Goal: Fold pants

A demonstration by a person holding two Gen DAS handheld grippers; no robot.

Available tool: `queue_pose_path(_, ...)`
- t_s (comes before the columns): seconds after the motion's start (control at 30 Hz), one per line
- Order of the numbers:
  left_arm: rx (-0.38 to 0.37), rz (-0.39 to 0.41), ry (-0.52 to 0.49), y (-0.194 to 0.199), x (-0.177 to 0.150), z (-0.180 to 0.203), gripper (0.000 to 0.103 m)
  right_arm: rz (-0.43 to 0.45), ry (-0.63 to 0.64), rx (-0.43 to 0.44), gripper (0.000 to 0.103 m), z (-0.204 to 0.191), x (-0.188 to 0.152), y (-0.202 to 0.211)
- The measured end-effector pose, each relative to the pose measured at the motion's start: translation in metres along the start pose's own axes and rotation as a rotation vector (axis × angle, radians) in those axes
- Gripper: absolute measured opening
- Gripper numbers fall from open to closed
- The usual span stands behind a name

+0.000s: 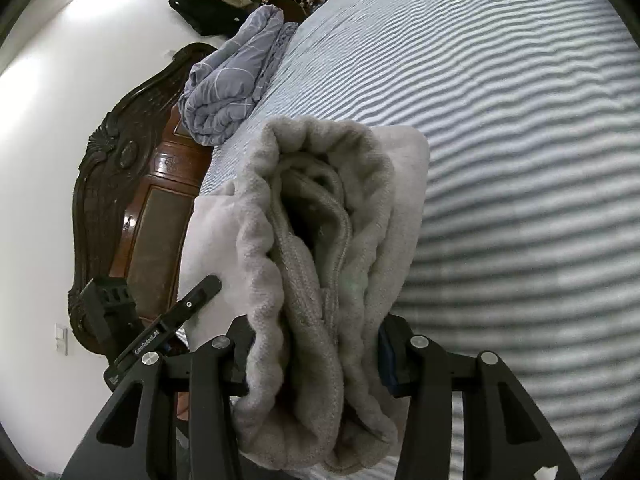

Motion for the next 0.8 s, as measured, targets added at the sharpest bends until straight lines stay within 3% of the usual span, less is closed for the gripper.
queue_pose_path(0.1,0.024,-0.054,0.016,-0.023,-0.001,-0.016,0.032,-0.034,0.025,-0.041,0.044,0.004,0.002,-0.018)
queue_pose_path(0.2,0.080,-0.091,0.038,-0.043,-0.012,-0.031,0.037,-0.082,0.029,-0.138,0.051,0.014,-0.003,-0.036)
queue_pose_path(0.27,0.087,-0.081,0.063,-0.047,-0.017,-0.041,0.042,-0.061,0.015,-0.172,0.063,0.023,-0.008,-0.037)
queue_pose_path(0.37,0.074,-0.078,0.094,-0.045,-0.021,-0.048,0.050,-0.042,0.013,-0.191,0.069,0.026,-0.013,-0.033)
queue_pose_path(0.6,0.120,-0.079,0.023,-0.028,-0.057,-0.038,0.064,0.008,0.080,-0.262,0.073,0.011,-0.035,-0.011)
queue_pose_path(0.8,0.237,-0.035,-0.011,-0.021,-0.074,-0.024,0.070,0.033,0.128,-0.370,0.075,0.004,-0.044,-0.008)
Point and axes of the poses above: each gripper's, at about its wrist camera, not at the fingertips, and y roughly against the way its jaws point, z to its right, x to its top, the point moved 1 cm from there along -y, roughly the way its jaws point, and after that the axes turned 6 degrees about y, right-handed, at the moved point
